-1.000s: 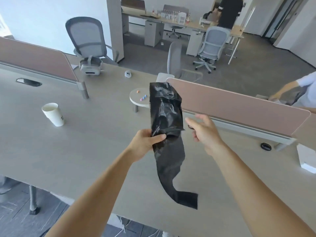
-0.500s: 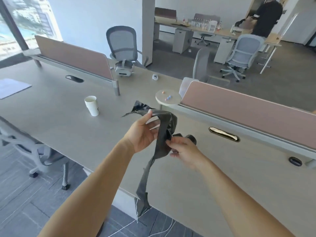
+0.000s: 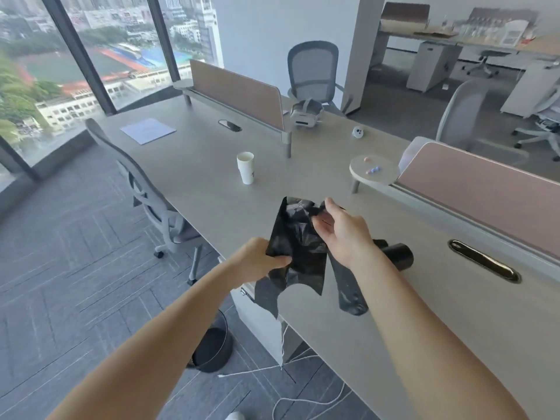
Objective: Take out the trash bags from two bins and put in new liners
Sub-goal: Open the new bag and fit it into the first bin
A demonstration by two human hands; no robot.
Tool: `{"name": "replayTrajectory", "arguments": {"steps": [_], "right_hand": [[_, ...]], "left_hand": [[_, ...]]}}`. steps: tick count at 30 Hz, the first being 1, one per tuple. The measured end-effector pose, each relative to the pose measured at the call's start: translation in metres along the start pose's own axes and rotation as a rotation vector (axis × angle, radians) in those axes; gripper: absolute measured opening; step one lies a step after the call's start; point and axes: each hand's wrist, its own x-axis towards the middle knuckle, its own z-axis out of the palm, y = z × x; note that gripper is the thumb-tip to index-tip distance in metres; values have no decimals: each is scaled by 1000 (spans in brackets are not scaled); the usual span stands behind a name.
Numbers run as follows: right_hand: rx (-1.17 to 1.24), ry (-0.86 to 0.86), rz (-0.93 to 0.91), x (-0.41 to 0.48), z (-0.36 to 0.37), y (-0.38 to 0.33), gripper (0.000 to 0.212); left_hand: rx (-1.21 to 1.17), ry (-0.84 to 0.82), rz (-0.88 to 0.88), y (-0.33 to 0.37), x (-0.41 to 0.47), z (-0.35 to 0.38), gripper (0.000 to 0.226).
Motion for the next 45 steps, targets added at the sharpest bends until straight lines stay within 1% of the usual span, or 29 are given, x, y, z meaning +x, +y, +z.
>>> {"name": "replayTrajectory", "arguments": {"steps": [1, 2, 3, 4, 5, 6, 7, 8, 9, 10, 11, 13, 14, 16, 19, 23, 25, 26, 27, 28, 30, 32, 33, 35, 37, 39, 41, 44, 45], "right_hand": [[-114, 1, -34, -2, 3, 3, 40], [-313, 30, -92, -3, 6, 9, 51], [-538, 70, -188, -9, 7, 14, 59], [-721, 89, -314, -15, 9, 20, 59], [-833, 46, -434, -22, 11, 26, 51], [-897, -54, -509, -27, 14, 33, 38], [-951, -180, -525, -33, 19, 41, 27], [-1015, -294, -517, -39, 26, 49, 20], [-1097, -367, -520, -43, 35, 58, 19], [-1169, -394, -554, -45, 45, 67, 20], [-1208, -387, -608, -47, 57, 75, 19], [-1187, -322, -672, -52, 86, 89, 10], [-1167, -279, -669, -54, 100, 97, 7], [-1124, -197, -619, -58, 128, 112, 14], [-1001, -135, -525, -69, 172, 135, 23], [-920, -109, -425, -85, 221, 172, 23], [-842, -109, -372, -92, 238, 190, 16], [-870, -105, -388, -95, 244, 197, 9], [-961, -112, -444, -98, 249, 201, 10], [-1074, -144, -513, -101, 254, 204, 16], [-1292, -271, -598, -106, 265, 209, 18], [-1362, -360, -528, -104, 271, 214, 20], [-1304, -382, -459, -101, 270, 215, 24], [-1048, -399, -319, -95, 267, 217, 23], [-826, -351, -223, -90, 264, 219, 21], [-642, -254, -159, -85, 263, 223, 17], [-433, -138, -73, -78, 260, 230, 15], [-249, -39, 74, -69, 253, 236, 14], [-217, -31, 108, -65, 250, 238, 13]], "left_hand": [[-84, 38, -11, -3, -1, -5, 39], [-166, 73, -11, -4, -3, -10, 45], [-246, 103, -5, -6, -4, -15, 46], [-324, 118, 10, -7, -6, -20, 42], [-396, 115, 30, -7, -9, -25, 36], [-451, 109, 41, -8, -11, -32, 33], [-488, 103, 47, -10, -14, -40, 34], [-513, 103, 52, -13, -17, -49, 41], [-534, 101, 56, -17, -19, -59, 51], [-547, 98, 54, -22, -22, -69, 61], [-570, 87, 54, -28, -25, -78, 62], [-655, 38, 59, -41, -37, -101, 46], [-731, -4, 55, -50, -41, -114, 33], [-886, -109, 67, -70, -51, -141, 14], [-956, -157, 111, -102, -65, -180, 11], [-909, -81, 71, -137, -82, -209, 24], [-846, 1, 45, -153, -85, -220, 30], [-819, 38, 34, -160, -86, -226, 34], [-779, 72, 35, -167, -87, -231, 40], [-719, 92, 44, -173, -86, -235, 50], [-603, 60, 80, -184, -88, -240, 69], [-613, -32, 116, -191, -95, -244, 74], [-673, -89, 118, -196, -97, -246, 75], [-820, -197, 116, -205, -101, -252, 73], [-906, -251, 105, -216, -105, -256, 72], [-1019, -206, 79, -222, -109, -258, 58], [-1130, -111, 18, -229, -113, -259, 43], [-1126, 38, -114, -246, -122, -264, 10], [-1131, 55, -156, -253, -126, -265, 11]]}}
